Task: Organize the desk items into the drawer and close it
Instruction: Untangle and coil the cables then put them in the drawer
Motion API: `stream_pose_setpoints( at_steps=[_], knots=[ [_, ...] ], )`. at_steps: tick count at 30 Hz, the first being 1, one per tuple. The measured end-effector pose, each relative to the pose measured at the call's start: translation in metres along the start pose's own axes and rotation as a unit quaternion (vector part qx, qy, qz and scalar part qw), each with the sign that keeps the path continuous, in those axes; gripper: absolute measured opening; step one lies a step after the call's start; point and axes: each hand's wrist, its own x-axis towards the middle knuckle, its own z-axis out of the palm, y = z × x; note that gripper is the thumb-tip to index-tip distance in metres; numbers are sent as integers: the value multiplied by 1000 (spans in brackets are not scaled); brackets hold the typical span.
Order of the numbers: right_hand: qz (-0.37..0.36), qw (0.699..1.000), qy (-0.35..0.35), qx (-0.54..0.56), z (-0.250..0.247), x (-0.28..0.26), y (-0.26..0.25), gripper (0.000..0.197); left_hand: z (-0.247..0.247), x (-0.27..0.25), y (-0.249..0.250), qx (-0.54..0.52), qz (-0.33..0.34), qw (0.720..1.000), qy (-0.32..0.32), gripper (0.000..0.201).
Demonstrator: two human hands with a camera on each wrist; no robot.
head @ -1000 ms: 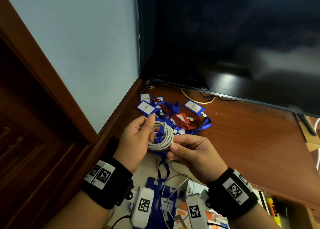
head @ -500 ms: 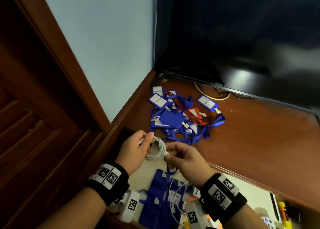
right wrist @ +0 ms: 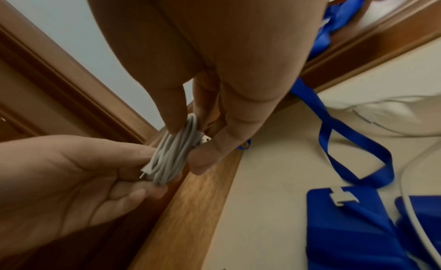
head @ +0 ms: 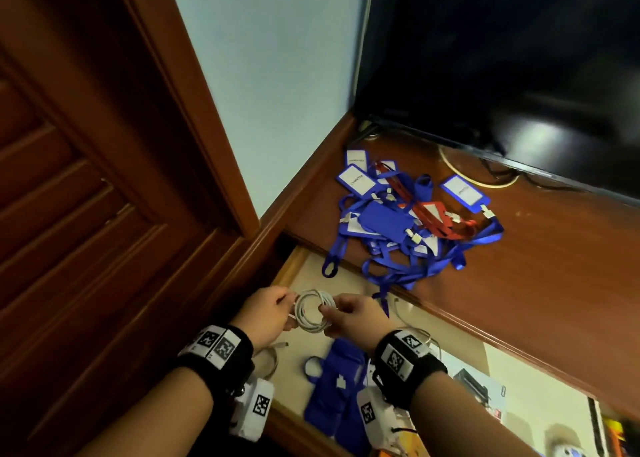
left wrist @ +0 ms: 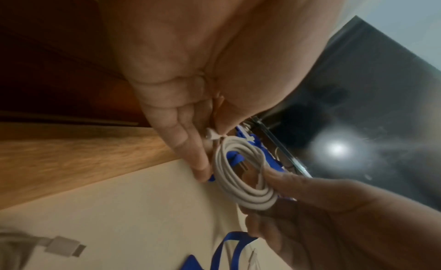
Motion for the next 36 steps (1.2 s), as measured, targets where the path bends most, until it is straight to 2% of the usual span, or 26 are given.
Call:
stream_pose_setpoints(
  at_steps=[5, 9, 15, 18, 23, 27, 30, 32, 36],
  knots=[
    [47, 998, -40, -18, 17, 32, 24, 19, 0, 13, -21, 87, -63, 994, -20, 20],
    [73, 995, -59, -31, 32, 62, 41, 19, 0, 18, -25, 203, -89, 975, -21, 42],
    [131, 985, -92, -58, 50, 97, 47, 20, -23, 17, -36, 213, -89, 973, -14, 38],
    [154, 974, -111, -120, 59, 106, 50, 20, -33, 13, -48, 168, -95, 981, -22, 37],
    [91, 955, -67, -274, 78, 117, 51, 35, -38, 8, -57, 106, -94, 990, -7, 28],
    [68, 933, -51, -349, 81, 120, 44, 28, -39, 4, -52, 60, -85, 994, 18, 27],
    [63, 938, -23, -340, 84, 121, 45, 23, -40, 1, -46, 46, -71, 996, 9, 27],
    [53, 942, -13, -332, 84, 119, 45, 26, -40, 0, -41, 47, -63, 997, 7, 27],
    [29, 930, -27, -365, 75, 111, 48, 35, -42, -1, -37, 40, -58, 997, 10, 26]
  ],
)
